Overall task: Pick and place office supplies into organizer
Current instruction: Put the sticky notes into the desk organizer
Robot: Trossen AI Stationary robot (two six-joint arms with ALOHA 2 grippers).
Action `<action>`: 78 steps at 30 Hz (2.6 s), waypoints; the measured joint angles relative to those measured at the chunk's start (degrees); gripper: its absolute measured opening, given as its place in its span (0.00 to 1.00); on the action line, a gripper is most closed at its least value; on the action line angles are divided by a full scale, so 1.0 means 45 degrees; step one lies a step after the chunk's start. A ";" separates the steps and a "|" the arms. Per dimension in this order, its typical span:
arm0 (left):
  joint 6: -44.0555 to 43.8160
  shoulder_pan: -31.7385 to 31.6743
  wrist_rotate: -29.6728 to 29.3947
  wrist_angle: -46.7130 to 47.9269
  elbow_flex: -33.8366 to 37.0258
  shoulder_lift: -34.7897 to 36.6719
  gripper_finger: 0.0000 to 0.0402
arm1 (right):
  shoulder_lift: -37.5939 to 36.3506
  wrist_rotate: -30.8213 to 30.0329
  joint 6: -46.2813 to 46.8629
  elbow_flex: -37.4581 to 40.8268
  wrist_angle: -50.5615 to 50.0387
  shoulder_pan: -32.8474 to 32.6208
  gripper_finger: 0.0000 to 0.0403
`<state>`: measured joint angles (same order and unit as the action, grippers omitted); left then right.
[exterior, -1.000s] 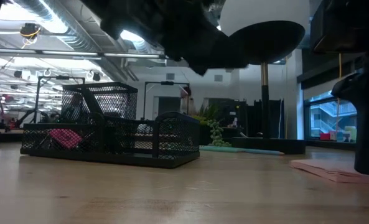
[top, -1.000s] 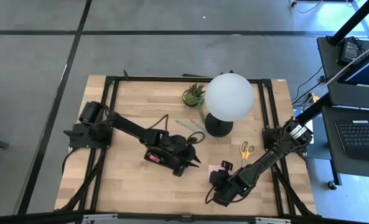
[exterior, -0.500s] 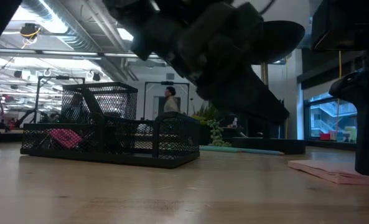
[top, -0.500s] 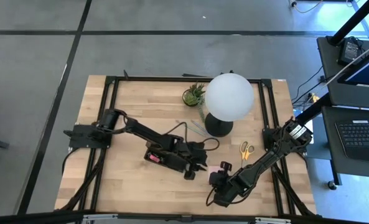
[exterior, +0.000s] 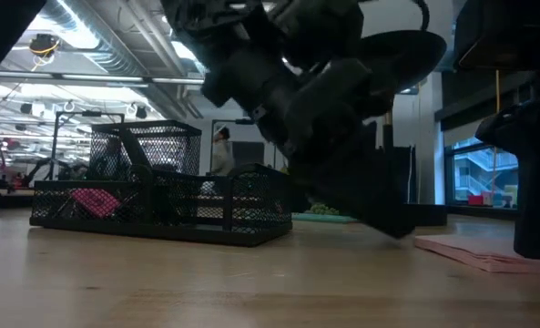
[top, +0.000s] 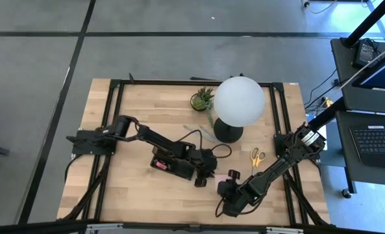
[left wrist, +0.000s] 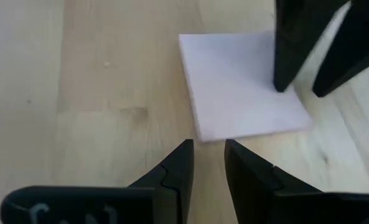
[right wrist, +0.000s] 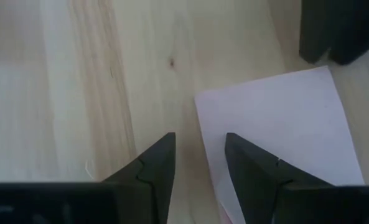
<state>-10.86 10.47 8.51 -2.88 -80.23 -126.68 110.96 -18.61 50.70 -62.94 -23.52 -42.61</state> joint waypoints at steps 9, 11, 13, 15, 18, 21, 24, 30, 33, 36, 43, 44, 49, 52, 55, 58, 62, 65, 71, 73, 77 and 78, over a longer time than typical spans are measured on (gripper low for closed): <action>-0.0791 -0.0336 0.0368 -0.0173 -0.0044 -0.0216 0.21 | 0.0000 -0.0034 -0.0456 0.0000 0.0381 0.0000 0.36; -0.0808 -0.0363 0.0829 -0.0185 -0.0064 -0.0216 0.21 | 0.0000 -0.0047 -0.0562 -0.0005 0.0377 0.0000 0.36; -0.0999 -0.0399 0.1461 -0.0160 -0.0078 -0.0219 0.21 | 0.0000 -0.0147 -0.0658 -0.0005 0.0382 0.0005 0.36; -0.1199 -0.0361 0.1678 -0.0072 -0.0078 -0.0218 0.21 | 0.0000 -0.0282 -0.0725 -0.0005 0.0382 0.0010 0.36; -0.1518 -0.0274 0.2103 -0.0044 -0.0078 -0.0221 0.21 | 0.0004 -0.0291 -0.0748 -0.0005 0.0382 0.0072 0.36; -0.1681 -0.0202 0.2077 -0.0082 -0.0073 -0.0221 0.21 | 0.0014 -0.0338 -0.0776 -0.0010 0.0416 0.0092 0.36; -0.1311 -0.0150 0.1632 -0.0125 -0.0070 -0.0221 0.21 | 0.0015 -0.0384 -0.0880 -0.0005 0.0474 0.0092 0.36; 0.0792 -0.0078 0.0761 -0.0318 -0.0068 -0.0226 0.21 | 0.0019 -0.0418 -0.1060 -0.0005 0.0547 0.0097 0.36; 0.1290 -0.0050 0.0724 -0.0312 -0.0068 -0.0228 0.24 | 0.0019 -0.0423 -0.1083 -0.0005 0.0547 0.0097 0.36; 0.1348 -0.0002 0.0918 -0.0258 -0.0068 -0.0226 0.31 | 0.0019 -0.0423 -0.1094 -0.0005 0.0544 0.0097 0.36; 0.0911 -0.0013 0.0745 -0.0199 -0.0068 -0.0168 0.47 | 0.0019 -0.0423 -0.1094 -0.0010 0.0558 0.0097 0.36; 0.0892 -0.0030 0.0729 -0.0245 -0.0068 -0.0168 0.48 | 0.0019 -0.0420 -0.1094 -0.0010 0.0576 0.0097 0.36; 0.0277 -0.0146 0.0426 -0.0412 -0.0063 -0.0168 0.52 | 0.0019 -0.0423 -0.1099 -0.0005 0.0696 0.0102 0.36; -0.0055 -0.0231 0.0579 -0.0346 -0.0063 -0.0160 0.52 | 0.0019 -0.0423 -0.1247 -0.0005 0.0699 0.0102 0.36; -0.0522 -0.0284 0.1266 -0.0401 -0.0070 -0.0221 0.52 | 0.0029 -0.0550 -0.1644 -0.0005 0.0718 0.0097 0.36; -0.0919 -0.0312 0.1483 -0.0376 -0.0078 -0.0231 0.51 | 0.0034 -0.0573 -0.2000 -0.0005 0.0751 0.0183 0.36; -0.1109 -0.0322 0.1929 -0.0346 -0.0078 -0.0240 0.50 | 0.0034 -0.0595 -0.2094 -0.0005 0.0779 0.0366 0.36; -0.1380 -0.0313 0.2181 -0.0221 -0.0078 -0.0240 0.49 | 0.0034 -0.0597 -0.2220 -0.0005 0.0775 0.0443 0.36; -0.1427 -0.0390 0.2237 -0.0043 -0.0092 -0.0243 0.48 | 0.0034 -0.0607 -0.2680 0.0000 0.1100 0.0471 0.36; -0.1497 -0.0408 0.2359 0.0027 -0.0092 -0.0245 0.48 | 0.0034 -0.0728 -0.2683 0.0000 0.1101 0.0467 0.36; -0.1667 -0.0401 0.2619 0.0151 -0.0102 -0.0245 0.48 | 0.0039 -0.0859 -0.2692 0.0000 0.1090 0.0529 0.36; -0.1753 -0.0405 0.2835 0.0146 -0.0097 -0.0245 0.48 | 0.0039 -0.0856 -0.2697 0.0000 0.1054 0.0564 0.36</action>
<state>-18.74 8.64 21.27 -2.22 -80.66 -127.79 111.13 -22.46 38.57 -62.94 -18.78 -40.07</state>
